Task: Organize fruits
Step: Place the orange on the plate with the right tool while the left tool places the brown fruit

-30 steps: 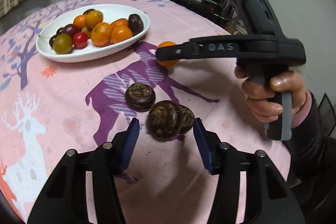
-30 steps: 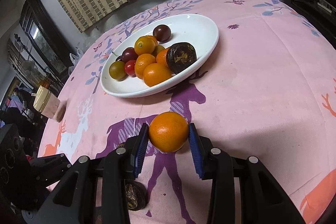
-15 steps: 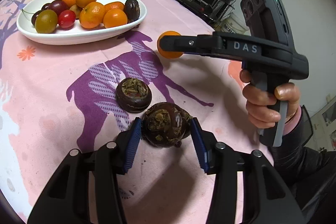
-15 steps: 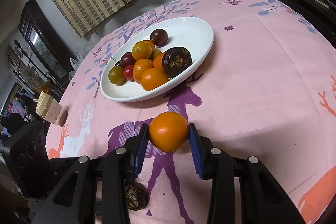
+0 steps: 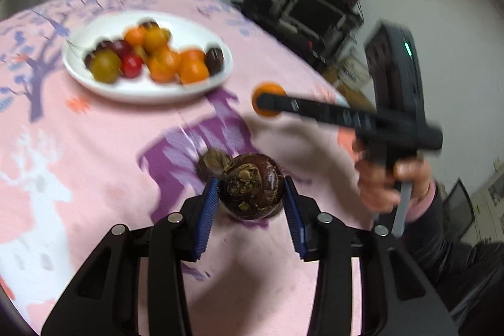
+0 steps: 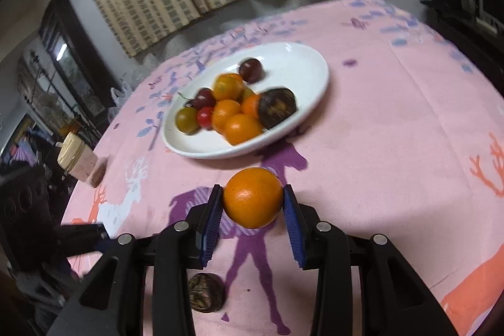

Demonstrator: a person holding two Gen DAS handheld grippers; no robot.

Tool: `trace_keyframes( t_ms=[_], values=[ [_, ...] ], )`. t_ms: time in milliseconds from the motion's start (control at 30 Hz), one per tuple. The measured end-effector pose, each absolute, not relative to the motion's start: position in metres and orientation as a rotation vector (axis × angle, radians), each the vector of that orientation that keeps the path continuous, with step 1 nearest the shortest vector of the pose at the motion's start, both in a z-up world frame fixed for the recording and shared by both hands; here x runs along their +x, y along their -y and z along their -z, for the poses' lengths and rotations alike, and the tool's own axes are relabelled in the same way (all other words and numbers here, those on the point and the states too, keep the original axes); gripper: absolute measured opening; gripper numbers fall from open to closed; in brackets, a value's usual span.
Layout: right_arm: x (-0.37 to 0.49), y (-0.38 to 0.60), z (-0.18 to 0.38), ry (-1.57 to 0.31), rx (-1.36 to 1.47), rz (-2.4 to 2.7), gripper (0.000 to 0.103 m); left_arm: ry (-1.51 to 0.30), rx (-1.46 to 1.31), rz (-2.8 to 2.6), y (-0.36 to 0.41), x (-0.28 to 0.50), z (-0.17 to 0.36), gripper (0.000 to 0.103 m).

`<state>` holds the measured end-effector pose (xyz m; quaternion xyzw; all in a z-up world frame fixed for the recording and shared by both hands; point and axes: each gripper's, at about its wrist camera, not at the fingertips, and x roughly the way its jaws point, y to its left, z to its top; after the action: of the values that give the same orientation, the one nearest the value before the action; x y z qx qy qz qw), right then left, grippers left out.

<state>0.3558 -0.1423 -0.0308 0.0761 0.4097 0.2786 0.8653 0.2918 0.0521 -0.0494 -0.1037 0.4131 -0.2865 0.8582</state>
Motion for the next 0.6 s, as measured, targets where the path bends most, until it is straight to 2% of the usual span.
trace_keyframes(
  t_ms=[133, 433, 467, 500, 533, 600],
  values=[
    [0.363, 0.13, 0.016, -0.775, 0.153, -0.595, 0.039, -0.813, -0.239, 0.524, -0.063, 0.319, 0.028, 0.041],
    [0.441, 0.094, 0.009, -0.702, 0.109, -0.537, 0.039, -0.72, -0.139, 0.24, -0.066, 0.422, 0.003, 0.041],
    [0.448, 0.093, 0.01, -0.69, 0.116, -0.531, 0.041, -0.723, -0.145, 0.21, -0.068, 0.429, 0.003, 0.044],
    [0.449, 0.094, 0.01, -0.685, 0.115, -0.523, 0.059, -0.732, -0.167, 0.177, -0.073, 0.435, 0.002, 0.049],
    [0.446, 0.094, 0.009, -0.68, 0.11, -0.513, 0.065, -0.738, -0.196, 0.157, -0.078, 0.435, 0.002, 0.058],
    [0.434, 0.098, 0.001, -0.663, 0.084, -0.535, 0.067, -0.722, -0.255, 0.148, -0.087, 0.423, -0.001, 0.077]
  ],
)
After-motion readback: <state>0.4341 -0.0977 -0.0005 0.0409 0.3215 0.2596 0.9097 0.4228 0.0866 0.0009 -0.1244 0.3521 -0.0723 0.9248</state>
